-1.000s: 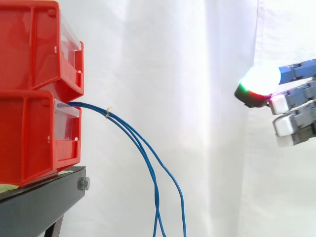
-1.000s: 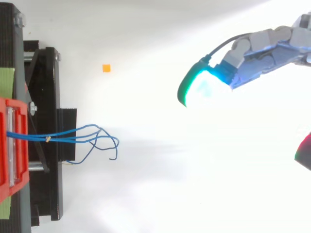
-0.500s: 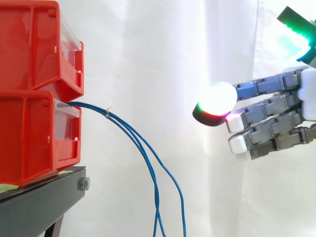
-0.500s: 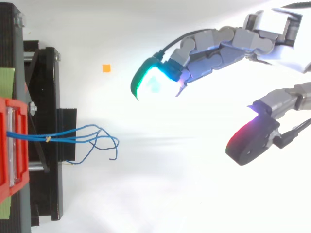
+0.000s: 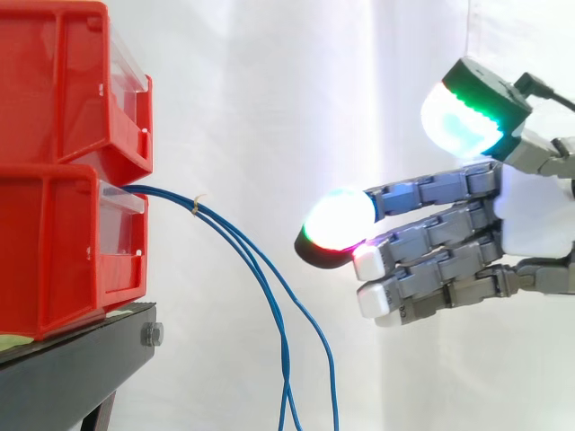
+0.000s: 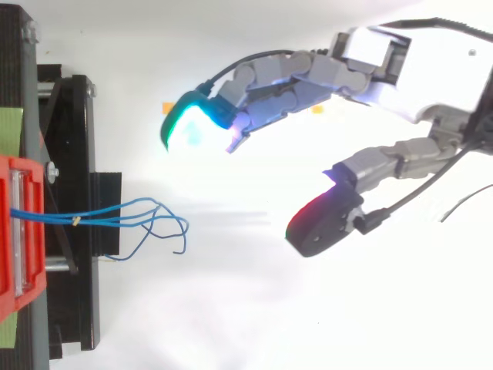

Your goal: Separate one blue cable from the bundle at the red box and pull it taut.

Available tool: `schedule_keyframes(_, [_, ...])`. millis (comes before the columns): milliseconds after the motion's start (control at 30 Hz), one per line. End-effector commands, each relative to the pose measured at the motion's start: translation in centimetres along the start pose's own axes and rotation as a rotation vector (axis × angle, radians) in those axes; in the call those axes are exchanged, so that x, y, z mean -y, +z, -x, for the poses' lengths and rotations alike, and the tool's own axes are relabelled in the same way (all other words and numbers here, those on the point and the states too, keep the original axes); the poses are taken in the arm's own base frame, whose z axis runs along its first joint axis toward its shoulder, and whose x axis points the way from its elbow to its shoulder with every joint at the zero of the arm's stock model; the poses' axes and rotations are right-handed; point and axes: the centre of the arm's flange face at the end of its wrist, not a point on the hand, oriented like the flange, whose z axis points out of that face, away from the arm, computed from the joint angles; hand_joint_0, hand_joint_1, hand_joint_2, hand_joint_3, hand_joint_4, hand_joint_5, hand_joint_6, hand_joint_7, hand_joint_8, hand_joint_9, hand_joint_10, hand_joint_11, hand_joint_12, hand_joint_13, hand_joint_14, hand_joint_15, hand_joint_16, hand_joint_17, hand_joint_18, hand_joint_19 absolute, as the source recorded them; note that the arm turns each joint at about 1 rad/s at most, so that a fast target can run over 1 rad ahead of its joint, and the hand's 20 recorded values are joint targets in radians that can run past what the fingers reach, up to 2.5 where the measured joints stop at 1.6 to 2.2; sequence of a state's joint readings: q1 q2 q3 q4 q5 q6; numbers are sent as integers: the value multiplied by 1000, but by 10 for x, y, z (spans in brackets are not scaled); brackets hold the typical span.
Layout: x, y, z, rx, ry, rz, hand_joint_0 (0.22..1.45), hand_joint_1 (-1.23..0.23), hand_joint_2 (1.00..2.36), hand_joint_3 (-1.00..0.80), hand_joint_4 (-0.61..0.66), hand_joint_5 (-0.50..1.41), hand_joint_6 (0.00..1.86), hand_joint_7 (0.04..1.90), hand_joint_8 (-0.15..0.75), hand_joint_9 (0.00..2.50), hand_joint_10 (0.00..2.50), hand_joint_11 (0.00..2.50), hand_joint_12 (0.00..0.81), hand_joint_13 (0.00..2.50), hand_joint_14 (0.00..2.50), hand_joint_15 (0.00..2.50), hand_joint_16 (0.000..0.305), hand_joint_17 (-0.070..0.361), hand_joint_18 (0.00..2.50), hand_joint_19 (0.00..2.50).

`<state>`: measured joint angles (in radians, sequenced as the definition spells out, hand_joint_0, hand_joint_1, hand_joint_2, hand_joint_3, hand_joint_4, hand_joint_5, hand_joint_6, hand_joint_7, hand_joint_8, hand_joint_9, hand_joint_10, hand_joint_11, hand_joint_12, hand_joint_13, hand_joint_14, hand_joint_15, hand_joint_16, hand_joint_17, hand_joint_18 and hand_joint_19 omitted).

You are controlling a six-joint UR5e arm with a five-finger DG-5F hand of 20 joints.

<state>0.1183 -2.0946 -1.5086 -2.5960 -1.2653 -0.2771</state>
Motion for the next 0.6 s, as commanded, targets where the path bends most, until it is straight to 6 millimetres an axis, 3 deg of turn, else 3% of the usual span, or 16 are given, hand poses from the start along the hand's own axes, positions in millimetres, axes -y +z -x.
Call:
schedule_keyframes(0, [1, 4, -2, 1, -1, 3, 447, -588, 1000, -500, 185, -190, 502, 740, 269, 661, 18, 520, 330, 621, 12, 303, 50, 113, 415, 443])
schedule_keyframes(467, [0, 6, -2, 28, -49, 13, 453, -588, 1000, -500, 190, -186, 502, 743, 269, 668, 21, 535, 328, 625, 12, 313, 50, 111, 422, 444])
schedule_keyframes(567, [16, 11, -6, 21, -47, -3, 453, -588, 1000, -500, 192, -185, 502, 744, 268, 669, 20, 526, 329, 624, 13, 309, 50, 112, 421, 443])
